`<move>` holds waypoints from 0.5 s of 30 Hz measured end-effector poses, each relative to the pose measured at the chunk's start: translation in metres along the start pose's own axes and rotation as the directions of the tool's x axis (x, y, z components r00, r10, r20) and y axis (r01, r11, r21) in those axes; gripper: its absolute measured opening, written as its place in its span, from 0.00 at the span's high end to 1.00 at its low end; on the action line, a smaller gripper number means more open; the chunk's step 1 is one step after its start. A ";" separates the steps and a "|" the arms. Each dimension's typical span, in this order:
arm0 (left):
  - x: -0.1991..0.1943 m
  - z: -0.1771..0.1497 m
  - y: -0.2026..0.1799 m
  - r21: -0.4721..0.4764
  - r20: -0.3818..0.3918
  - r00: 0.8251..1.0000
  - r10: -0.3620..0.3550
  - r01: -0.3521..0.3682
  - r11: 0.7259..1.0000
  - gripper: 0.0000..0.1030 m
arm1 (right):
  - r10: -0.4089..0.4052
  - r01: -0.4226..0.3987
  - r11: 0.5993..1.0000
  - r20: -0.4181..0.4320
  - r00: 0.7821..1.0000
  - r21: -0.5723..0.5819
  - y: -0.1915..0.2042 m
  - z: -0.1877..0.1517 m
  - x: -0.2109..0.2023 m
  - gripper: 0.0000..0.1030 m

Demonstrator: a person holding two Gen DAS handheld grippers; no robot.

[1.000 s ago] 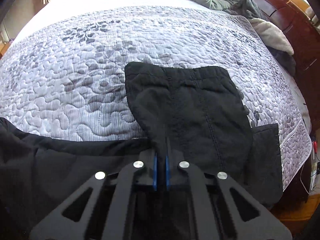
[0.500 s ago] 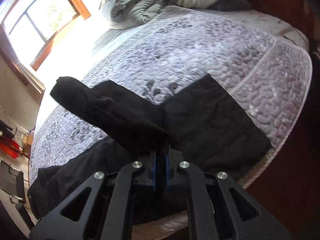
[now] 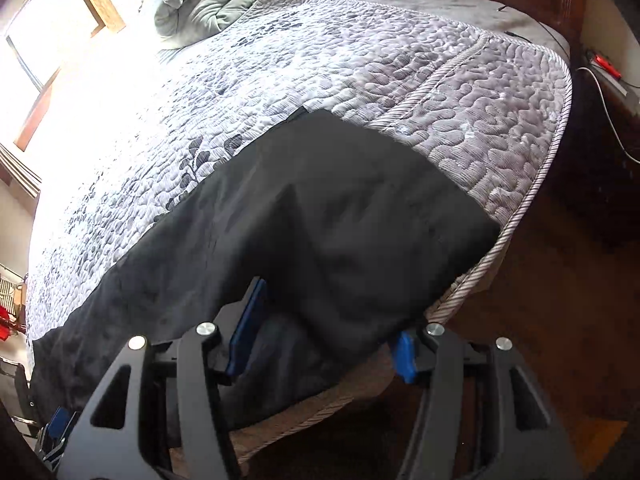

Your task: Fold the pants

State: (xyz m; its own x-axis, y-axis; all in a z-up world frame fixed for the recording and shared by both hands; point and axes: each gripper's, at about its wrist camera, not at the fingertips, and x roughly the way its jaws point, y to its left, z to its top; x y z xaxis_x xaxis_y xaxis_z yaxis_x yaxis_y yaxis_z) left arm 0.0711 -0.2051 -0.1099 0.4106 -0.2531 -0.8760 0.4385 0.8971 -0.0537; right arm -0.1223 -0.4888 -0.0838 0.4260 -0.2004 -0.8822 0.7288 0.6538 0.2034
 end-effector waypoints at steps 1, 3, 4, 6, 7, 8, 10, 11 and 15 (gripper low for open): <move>0.003 0.003 -0.007 0.002 -0.004 1.000 -0.005 0.005 1.000 0.04 | 0.003 -0.003 1.000 -0.002 1.000 0.009 -0.006 0.001 0.000 0.45; 0.008 0.007 -0.014 -0.007 -0.014 1.000 -0.021 0.021 1.000 0.04 | -0.003 0.004 0.999 -0.002 1.000 0.034 -0.020 0.003 0.001 0.44; 0.011 0.009 -0.018 -0.014 -0.022 0.999 -0.025 0.024 1.000 0.04 | 0.003 -0.003 0.999 -0.002 1.000 0.044 -0.026 0.005 0.003 0.44; 0.013 0.011 -0.019 -0.023 -0.027 0.999 -0.031 0.031 0.999 0.04 | 0.027 -0.027 0.998 -0.012 1.000 0.055 -0.036 0.010 0.008 0.48; 0.014 0.011 -0.020 -0.027 -0.028 0.999 -0.035 0.034 0.999 0.04 | 0.035 -0.033 0.998 -0.023 0.999 0.054 -0.039 0.012 0.012 0.50; 0.015 0.011 -0.021 -0.028 -0.031 0.999 -0.035 0.034 0.999 0.04 | 0.041 -0.040 0.998 -0.033 0.999 0.050 -0.040 0.014 0.015 0.50; 0.017 0.008 -0.024 -0.024 -0.041 0.999 -0.028 0.027 0.999 0.04 | 0.041 -0.040 0.999 -0.022 0.999 0.026 -0.039 0.017 0.018 0.57; 0.020 0.008 -0.026 -0.021 -0.046 0.999 -0.023 0.022 1.000 0.04 | 0.044 -0.044 0.999 -0.012 0.999 0.001 -0.035 0.019 0.019 0.63; 0.022 0.004 -0.027 -0.028 -0.048 0.999 -0.013 0.012 1.000 0.04 | 0.082 -0.083 0.996 -0.012 0.997 -0.042 -0.023 0.032 0.029 0.77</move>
State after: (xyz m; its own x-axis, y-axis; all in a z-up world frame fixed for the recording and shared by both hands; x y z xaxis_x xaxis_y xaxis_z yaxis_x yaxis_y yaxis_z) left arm 0.0716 -0.2366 -0.1260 0.3662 -0.2473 -0.8971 0.4204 0.9040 -0.0776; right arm -0.1097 -0.5330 -0.1001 0.4781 -0.1374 -0.8675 0.6679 0.6983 0.2575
